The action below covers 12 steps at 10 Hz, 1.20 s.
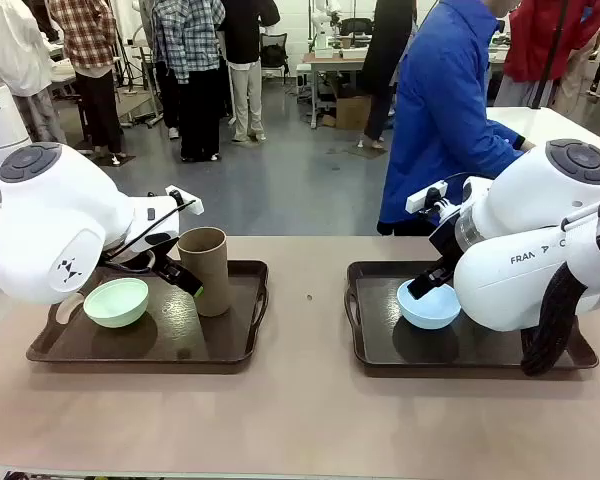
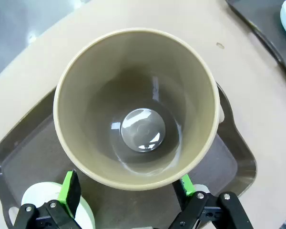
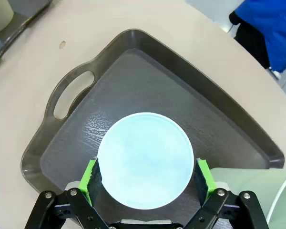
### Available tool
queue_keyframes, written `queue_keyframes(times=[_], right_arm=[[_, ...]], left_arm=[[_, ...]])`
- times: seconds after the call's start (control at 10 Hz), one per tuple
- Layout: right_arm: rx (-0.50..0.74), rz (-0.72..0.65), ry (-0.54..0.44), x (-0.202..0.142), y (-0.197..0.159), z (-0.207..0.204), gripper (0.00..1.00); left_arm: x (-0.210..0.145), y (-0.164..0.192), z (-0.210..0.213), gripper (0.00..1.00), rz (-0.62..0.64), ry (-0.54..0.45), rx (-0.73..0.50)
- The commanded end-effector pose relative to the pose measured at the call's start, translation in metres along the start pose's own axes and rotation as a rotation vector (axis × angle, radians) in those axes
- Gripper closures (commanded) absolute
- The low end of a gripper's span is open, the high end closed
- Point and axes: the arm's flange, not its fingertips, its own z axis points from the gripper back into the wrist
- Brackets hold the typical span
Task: Set up a tray with a mat and arrange the tableware.
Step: Pick up the Picnic Bowl and Reusable plastic cup from the Handle tray in front of the human's position and hold them in the air.
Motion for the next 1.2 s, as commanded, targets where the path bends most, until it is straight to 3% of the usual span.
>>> queue_keyframes(times=[0.0,1.1], right_arm=[[0.000,0.000,0.000,0.0000,0.0000,0.0000,0.00],[0.000,0.000,0.000,0.0000,0.0000,0.0000,0.00]], left_arm=[[0.0000,-0.0001,0.0000,0.00,0.000,0.000,0.000],[0.0000,-0.0001,0.0000,0.00,0.000,0.000,0.000]])
